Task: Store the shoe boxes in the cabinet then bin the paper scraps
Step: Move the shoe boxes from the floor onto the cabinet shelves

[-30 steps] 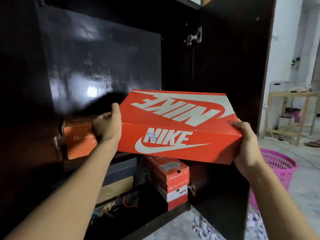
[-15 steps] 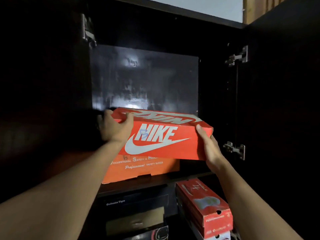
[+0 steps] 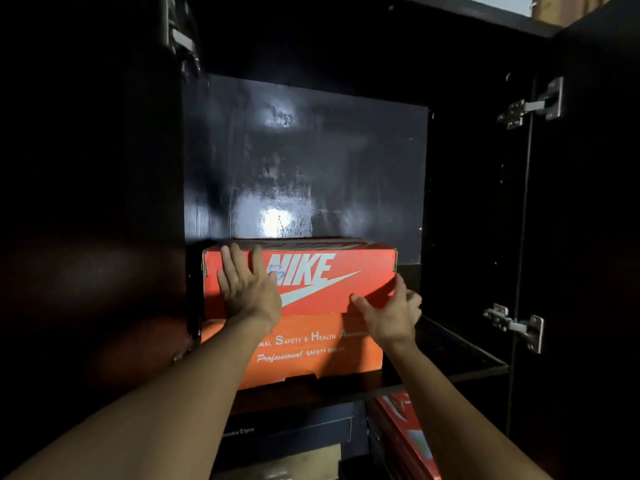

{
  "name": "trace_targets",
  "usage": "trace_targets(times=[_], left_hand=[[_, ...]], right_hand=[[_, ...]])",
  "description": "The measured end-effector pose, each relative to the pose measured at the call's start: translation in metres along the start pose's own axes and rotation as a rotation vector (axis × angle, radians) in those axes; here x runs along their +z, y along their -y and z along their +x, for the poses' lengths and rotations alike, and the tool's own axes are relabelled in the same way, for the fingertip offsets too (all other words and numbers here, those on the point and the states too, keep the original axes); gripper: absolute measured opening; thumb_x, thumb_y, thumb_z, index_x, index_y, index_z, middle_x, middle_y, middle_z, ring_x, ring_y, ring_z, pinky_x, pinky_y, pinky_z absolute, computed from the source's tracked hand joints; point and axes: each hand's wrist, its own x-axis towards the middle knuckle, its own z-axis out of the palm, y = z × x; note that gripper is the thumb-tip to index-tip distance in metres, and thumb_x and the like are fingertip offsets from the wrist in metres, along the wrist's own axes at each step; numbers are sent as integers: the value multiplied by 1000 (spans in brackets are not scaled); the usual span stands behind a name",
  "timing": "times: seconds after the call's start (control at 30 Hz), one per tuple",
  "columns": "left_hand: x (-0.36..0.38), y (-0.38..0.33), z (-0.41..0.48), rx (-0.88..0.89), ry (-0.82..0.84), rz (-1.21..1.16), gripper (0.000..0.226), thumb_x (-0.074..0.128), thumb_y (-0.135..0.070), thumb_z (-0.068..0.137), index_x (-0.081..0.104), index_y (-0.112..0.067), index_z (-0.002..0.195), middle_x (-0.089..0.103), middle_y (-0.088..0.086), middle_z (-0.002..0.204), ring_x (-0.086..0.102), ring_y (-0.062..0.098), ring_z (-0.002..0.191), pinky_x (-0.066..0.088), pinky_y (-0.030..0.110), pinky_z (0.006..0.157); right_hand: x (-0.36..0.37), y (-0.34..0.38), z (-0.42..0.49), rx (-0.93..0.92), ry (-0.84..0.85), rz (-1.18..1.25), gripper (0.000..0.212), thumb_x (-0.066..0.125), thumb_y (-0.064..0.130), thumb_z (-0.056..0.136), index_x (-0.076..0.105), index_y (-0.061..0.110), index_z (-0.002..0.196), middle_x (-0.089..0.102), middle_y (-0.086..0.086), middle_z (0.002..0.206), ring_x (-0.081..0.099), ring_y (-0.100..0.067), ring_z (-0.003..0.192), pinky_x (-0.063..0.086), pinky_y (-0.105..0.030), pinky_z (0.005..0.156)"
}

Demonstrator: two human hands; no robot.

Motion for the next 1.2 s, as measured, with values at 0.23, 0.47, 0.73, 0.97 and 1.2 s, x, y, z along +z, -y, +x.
trace_targets(times=[0.23,0.47,0.73,0.97,1.2], left_hand=[[-2,5,9,-8,268,-44,87,50,-18,91,-8,-32,153,-34,-1,156,-18,26,148,4,34,120],[-19,-7,10,-76,374,16,92,54,-24,86,-7,-33,154,-33,-1,157,-17,25,149,10,48,120],[-20,-71,-54,145,390,-132,45,54,-40,85,55,-16,123,57,12,131,50,33,125,45,40,98],[10,-123,-226,467,878,-464,26,63,-40,83,71,-26,103,71,-5,99,66,16,98,52,31,89],[27,-170,-399,547,1337,-616,31,60,-45,88,67,-28,113,68,-2,100,65,15,92,51,28,83]], right_hand=[[35,0,16,-85,316,69,111,77,57,60,20,29,152,53,4,138,51,-19,130,40,-46,112],[8,-10,9,-136,401,17,71,67,45,87,37,30,150,49,5,146,47,-15,133,37,-38,115],[-90,-61,-75,-138,214,105,45,64,37,93,56,25,136,59,6,135,51,-4,127,37,-28,112],[-204,-135,-198,18,0,29,24,59,21,98,61,29,120,63,22,105,58,21,90,41,-2,78],[-302,-209,-330,377,-227,-194,33,57,30,98,63,17,128,65,6,117,61,-9,108,46,-19,86]])
